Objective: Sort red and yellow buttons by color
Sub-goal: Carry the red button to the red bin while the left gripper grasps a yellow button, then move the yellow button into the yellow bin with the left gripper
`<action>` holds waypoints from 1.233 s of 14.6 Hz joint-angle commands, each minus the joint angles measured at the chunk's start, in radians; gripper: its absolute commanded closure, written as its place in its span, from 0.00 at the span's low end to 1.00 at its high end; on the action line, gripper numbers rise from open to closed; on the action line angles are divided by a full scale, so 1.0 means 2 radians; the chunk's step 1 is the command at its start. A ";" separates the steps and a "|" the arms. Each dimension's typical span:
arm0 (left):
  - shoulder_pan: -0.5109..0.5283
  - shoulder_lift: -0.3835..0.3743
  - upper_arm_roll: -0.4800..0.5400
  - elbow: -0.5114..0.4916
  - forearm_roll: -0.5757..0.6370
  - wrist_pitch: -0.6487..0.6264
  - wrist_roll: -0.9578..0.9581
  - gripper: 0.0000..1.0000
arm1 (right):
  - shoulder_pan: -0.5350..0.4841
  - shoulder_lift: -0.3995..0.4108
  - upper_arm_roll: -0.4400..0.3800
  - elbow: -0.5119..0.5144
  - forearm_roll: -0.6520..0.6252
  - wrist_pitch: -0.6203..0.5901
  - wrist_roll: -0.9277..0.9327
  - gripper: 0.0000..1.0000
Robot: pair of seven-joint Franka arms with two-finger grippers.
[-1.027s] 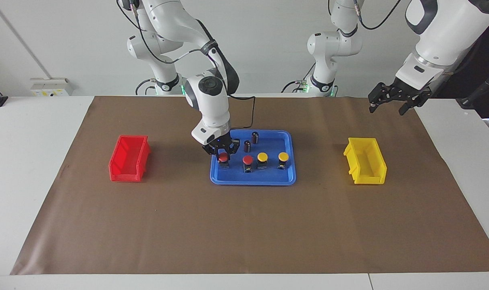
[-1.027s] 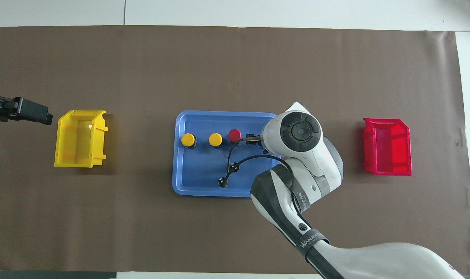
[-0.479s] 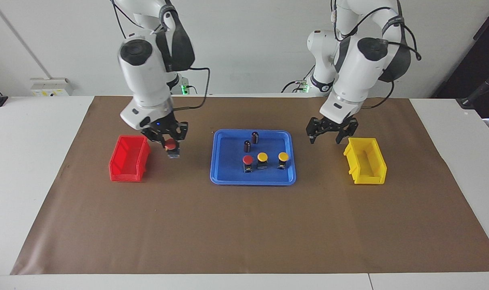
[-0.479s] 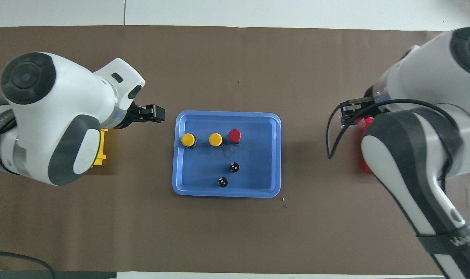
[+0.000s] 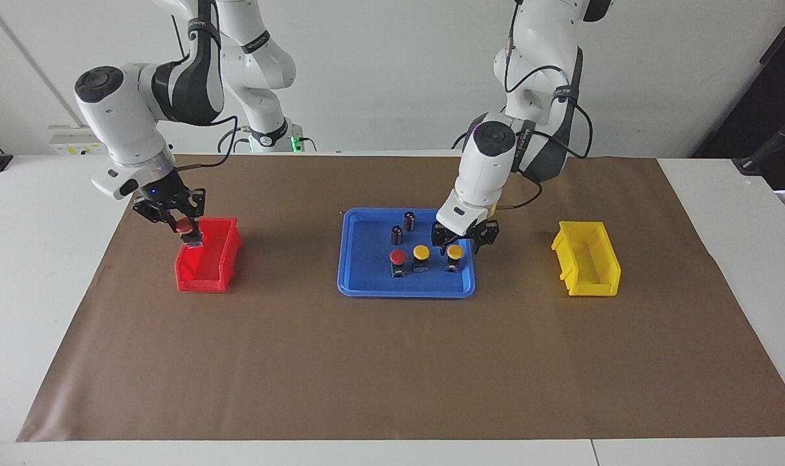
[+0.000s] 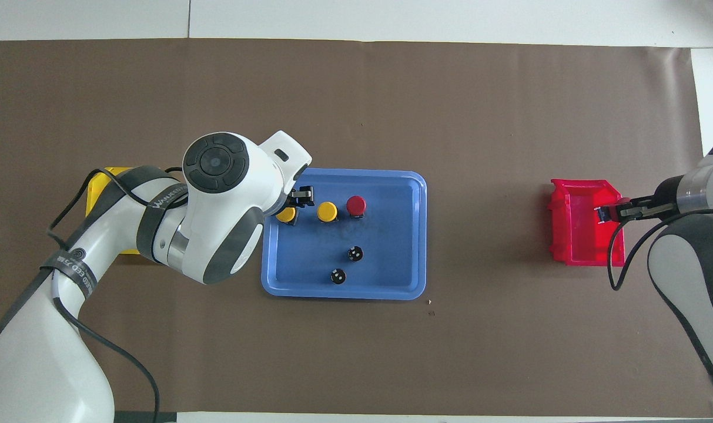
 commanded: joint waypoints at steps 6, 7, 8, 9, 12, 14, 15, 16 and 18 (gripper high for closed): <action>-0.011 -0.010 0.007 -0.028 0.017 0.025 -0.037 0.89 | -0.005 -0.023 0.006 -0.089 0.007 0.073 -0.008 0.86; -0.012 -0.010 0.007 -0.028 0.017 0.028 -0.041 0.94 | -0.006 -0.020 0.006 -0.093 0.007 0.075 -0.008 0.86; -0.012 -0.010 0.007 -0.023 0.017 0.025 -0.046 0.95 | -0.011 -0.016 0.006 -0.098 0.007 0.082 -0.008 0.86; -0.013 -0.010 0.007 -0.012 0.017 0.016 -0.046 0.96 | -0.017 -0.013 0.006 -0.110 0.007 0.104 -0.014 0.86; -0.007 -0.020 0.011 0.042 0.017 -0.071 -0.040 0.98 | -0.017 -0.016 0.006 -0.129 0.007 0.123 -0.015 0.86; 0.019 -0.035 0.014 0.094 0.017 -0.152 -0.004 0.98 | -0.017 -0.015 0.006 -0.133 0.007 0.127 -0.014 0.85; 0.037 -0.042 0.014 0.108 0.017 -0.183 0.031 0.98 | -0.017 -0.015 0.006 -0.134 0.008 0.128 -0.013 0.83; 0.056 -0.055 0.016 0.112 0.017 -0.205 0.075 0.98 | -0.016 -0.015 0.006 -0.136 0.008 0.128 -0.013 0.81; 0.122 -0.083 0.015 0.107 0.017 -0.223 0.173 0.98 | -0.016 -0.015 0.006 -0.137 0.008 0.128 -0.013 0.77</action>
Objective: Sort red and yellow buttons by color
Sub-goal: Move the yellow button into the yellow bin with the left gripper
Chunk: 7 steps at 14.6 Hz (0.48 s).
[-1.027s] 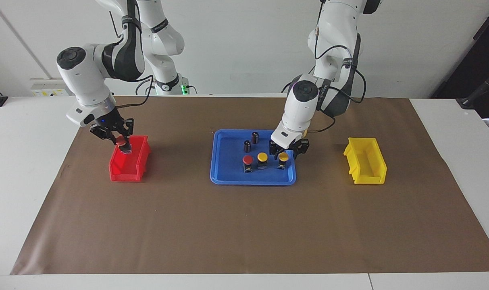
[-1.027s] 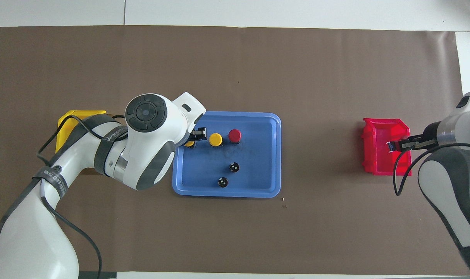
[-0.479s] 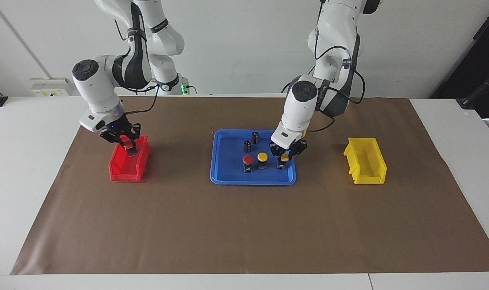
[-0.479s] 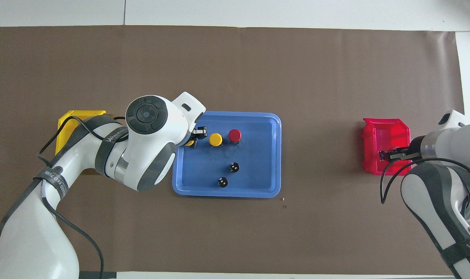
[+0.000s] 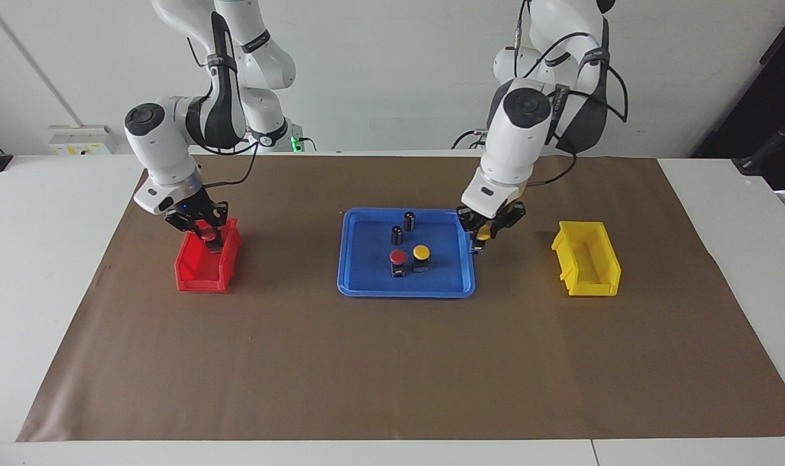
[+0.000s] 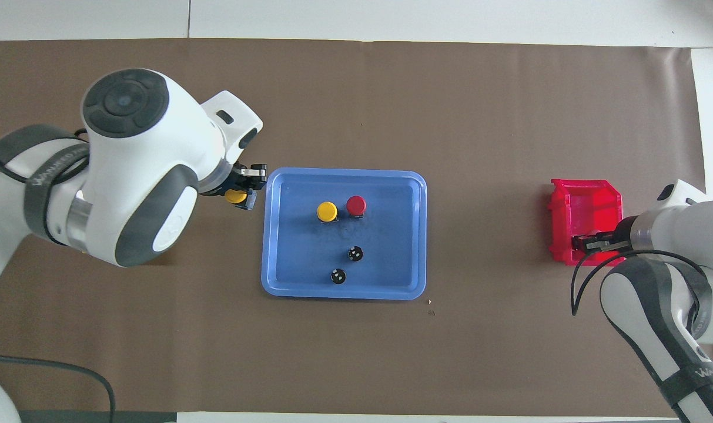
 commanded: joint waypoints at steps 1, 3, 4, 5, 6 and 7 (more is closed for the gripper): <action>0.079 -0.029 -0.001 -0.007 0.006 -0.032 0.120 0.98 | -0.008 -0.011 0.004 -0.012 0.008 0.011 -0.012 0.71; 0.123 -0.038 -0.001 -0.030 0.006 -0.023 0.179 0.98 | -0.008 -0.011 0.004 -0.012 0.008 0.011 -0.011 0.55; 0.144 -0.047 -0.001 -0.051 0.006 -0.013 0.203 0.98 | -0.007 -0.011 0.004 -0.010 0.008 0.010 -0.012 0.45; 0.160 -0.056 -0.001 -0.074 0.006 0.014 0.214 0.98 | -0.007 -0.010 0.004 -0.005 0.008 0.006 -0.012 0.44; 0.165 -0.065 -0.001 -0.099 0.006 0.042 0.221 0.98 | -0.008 -0.008 0.004 0.004 0.008 0.001 -0.014 0.44; 0.169 -0.075 -0.001 -0.123 0.006 0.065 0.225 0.98 | -0.008 -0.006 0.004 0.016 0.008 -0.012 -0.014 0.44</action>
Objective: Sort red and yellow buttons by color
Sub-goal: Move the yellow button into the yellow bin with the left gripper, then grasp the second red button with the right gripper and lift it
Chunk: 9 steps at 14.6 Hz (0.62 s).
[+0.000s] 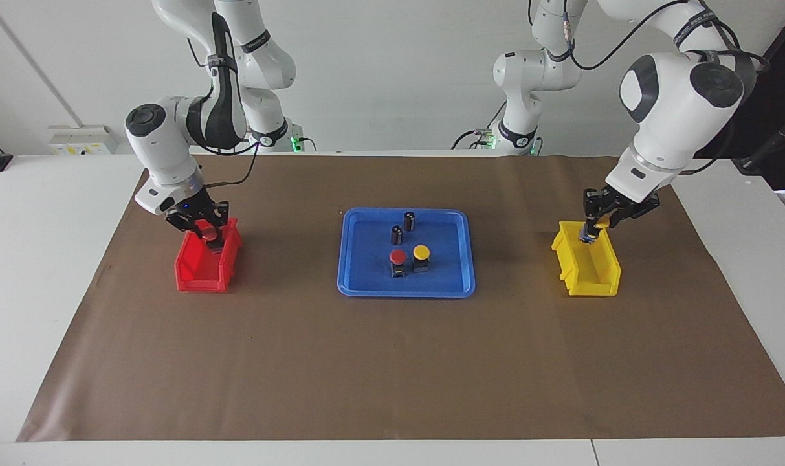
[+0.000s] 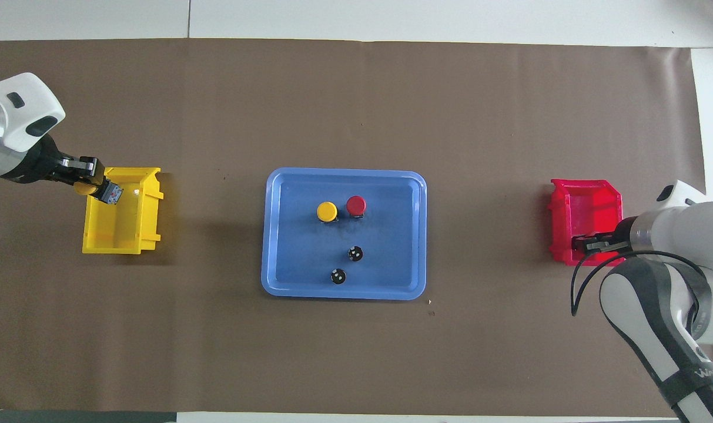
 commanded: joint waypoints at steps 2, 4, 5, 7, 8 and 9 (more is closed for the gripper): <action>0.020 -0.041 -0.007 -0.091 0.006 0.069 0.029 0.98 | -0.003 -0.006 0.006 0.048 0.008 -0.052 -0.010 0.42; 0.021 -0.041 -0.006 -0.112 0.007 0.085 0.037 0.98 | 0.008 0.000 0.010 0.112 0.008 -0.118 0.003 0.40; 0.021 -0.043 -0.006 -0.129 0.007 0.096 0.038 0.98 | 0.020 0.010 0.010 0.153 0.008 -0.156 0.024 0.36; 0.022 -0.050 -0.004 -0.171 0.006 0.139 0.040 0.98 | 0.077 0.046 0.011 0.251 0.008 -0.227 0.110 0.33; 0.022 -0.050 -0.004 -0.186 0.007 0.156 0.040 0.98 | 0.118 0.063 0.011 0.287 0.008 -0.237 0.165 0.30; 0.022 -0.049 -0.004 -0.196 0.007 0.167 0.041 0.98 | 0.157 0.079 0.011 0.319 0.005 -0.237 0.217 0.29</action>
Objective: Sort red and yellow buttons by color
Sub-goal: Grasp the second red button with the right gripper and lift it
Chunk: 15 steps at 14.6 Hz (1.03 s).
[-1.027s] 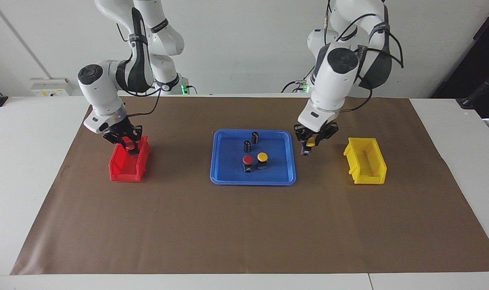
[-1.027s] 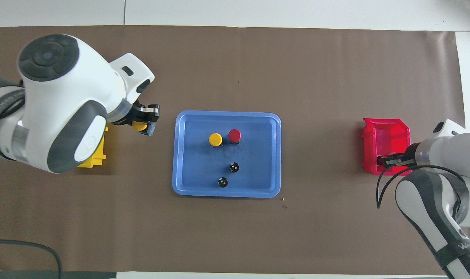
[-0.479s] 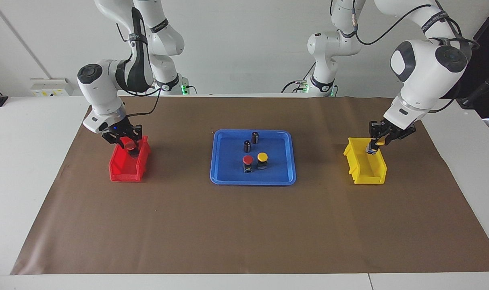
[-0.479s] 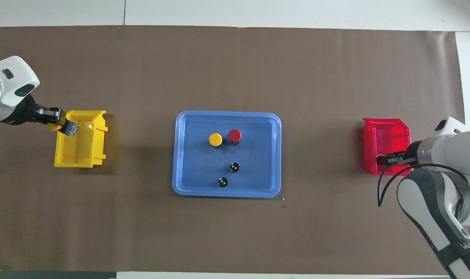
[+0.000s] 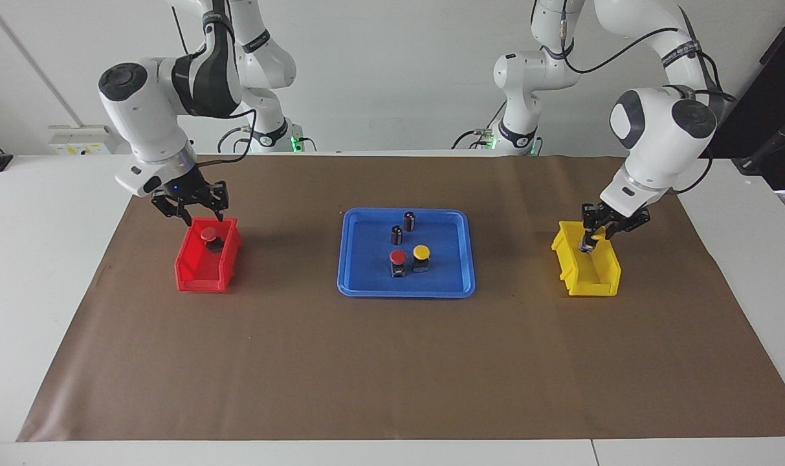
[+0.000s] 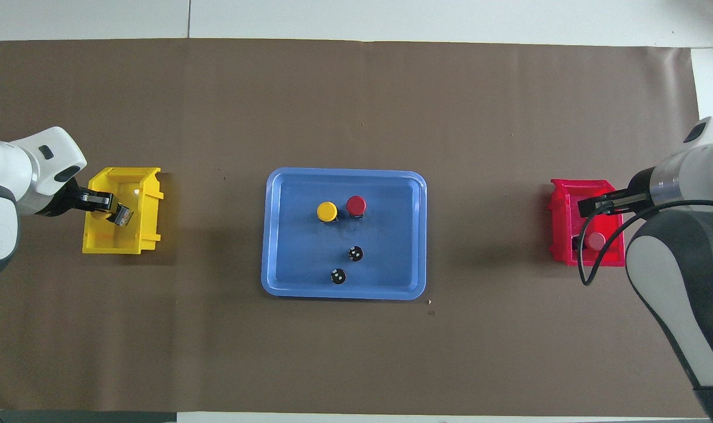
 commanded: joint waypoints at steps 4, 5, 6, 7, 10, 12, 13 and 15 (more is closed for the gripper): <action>0.012 -0.015 -0.004 -0.056 0.007 0.053 0.011 0.98 | 0.184 0.188 0.002 0.230 -0.009 -0.009 0.284 0.29; 0.012 -0.015 -0.003 -0.056 0.007 0.053 0.017 0.98 | 0.209 0.221 0.002 0.250 -0.015 0.001 0.313 0.29; 0.019 -0.015 -0.004 -0.056 0.007 0.053 0.025 0.98 | 0.235 0.242 0.002 0.260 -0.029 0.017 0.338 0.29; 0.023 -0.015 -0.004 -0.056 0.007 0.053 0.027 0.97 | 0.244 0.249 0.002 0.248 -0.048 0.040 0.345 0.30; 0.023 -0.015 -0.004 -0.056 0.007 0.053 0.028 0.64 | 0.267 0.251 0.002 0.204 -0.055 0.084 0.353 0.39; 0.022 -0.015 -0.004 -0.056 0.007 0.053 0.026 0.48 | 0.269 0.257 0.002 0.193 -0.057 0.087 0.356 0.39; 0.020 -0.014 -0.004 -0.055 0.007 0.053 0.025 0.44 | 0.269 0.255 0.002 0.188 -0.057 0.089 0.356 0.39; 0.017 -0.013 -0.005 -0.049 0.007 0.049 0.023 0.31 | 0.269 0.252 0.002 0.175 -0.057 0.089 0.356 0.39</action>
